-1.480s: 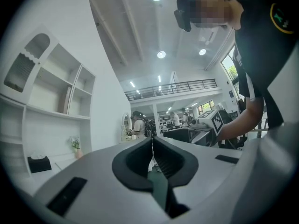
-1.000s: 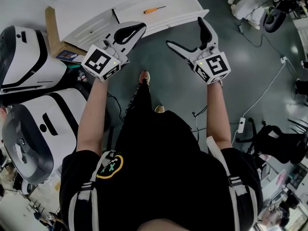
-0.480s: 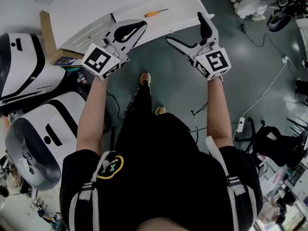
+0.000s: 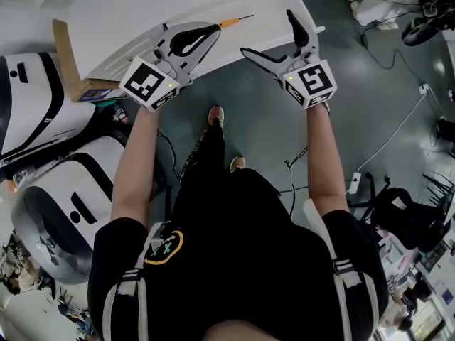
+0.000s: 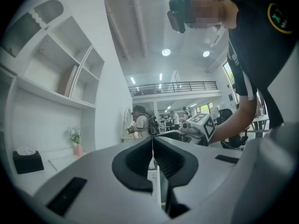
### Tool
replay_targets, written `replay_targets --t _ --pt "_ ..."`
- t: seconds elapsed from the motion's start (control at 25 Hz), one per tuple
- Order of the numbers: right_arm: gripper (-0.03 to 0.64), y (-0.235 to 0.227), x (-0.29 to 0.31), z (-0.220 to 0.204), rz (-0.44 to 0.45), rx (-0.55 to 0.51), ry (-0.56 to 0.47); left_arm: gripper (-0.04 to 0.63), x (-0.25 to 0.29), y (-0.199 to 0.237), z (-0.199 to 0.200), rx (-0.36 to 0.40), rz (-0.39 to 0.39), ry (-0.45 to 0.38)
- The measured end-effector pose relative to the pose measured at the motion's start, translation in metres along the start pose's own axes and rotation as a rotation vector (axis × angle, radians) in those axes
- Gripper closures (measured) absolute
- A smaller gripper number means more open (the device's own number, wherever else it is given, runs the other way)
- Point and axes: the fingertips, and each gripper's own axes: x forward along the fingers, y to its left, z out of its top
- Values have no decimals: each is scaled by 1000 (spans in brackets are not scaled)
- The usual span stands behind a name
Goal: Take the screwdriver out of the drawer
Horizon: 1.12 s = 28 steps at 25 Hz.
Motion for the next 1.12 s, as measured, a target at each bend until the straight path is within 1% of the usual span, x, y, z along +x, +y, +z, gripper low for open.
replay_targets --t 0.16,0.48,0.72,0.88,1.08,1.12 --pt "26 -7 29 -18 30 -35 47 574 4 19 -8 -11 -14 -18" --pt "26 -21 77 -61 104 -119 170 574 18 48 -28 -13 -24 -10" --pt "26 -25 118 -110 186 -194 298 574 21 67 -44 -12 -35 6" --pt "26 -31 138 -137 225 -228 359 574 24 77 -51 -6 -40 15" --pt "26 -32 158 -170 274 -260 430 574 25 87 -54 -32 -37 25" --pt "26 -32 162 -176 285 -269 444 574 26 89 -52 -47 -35 25"
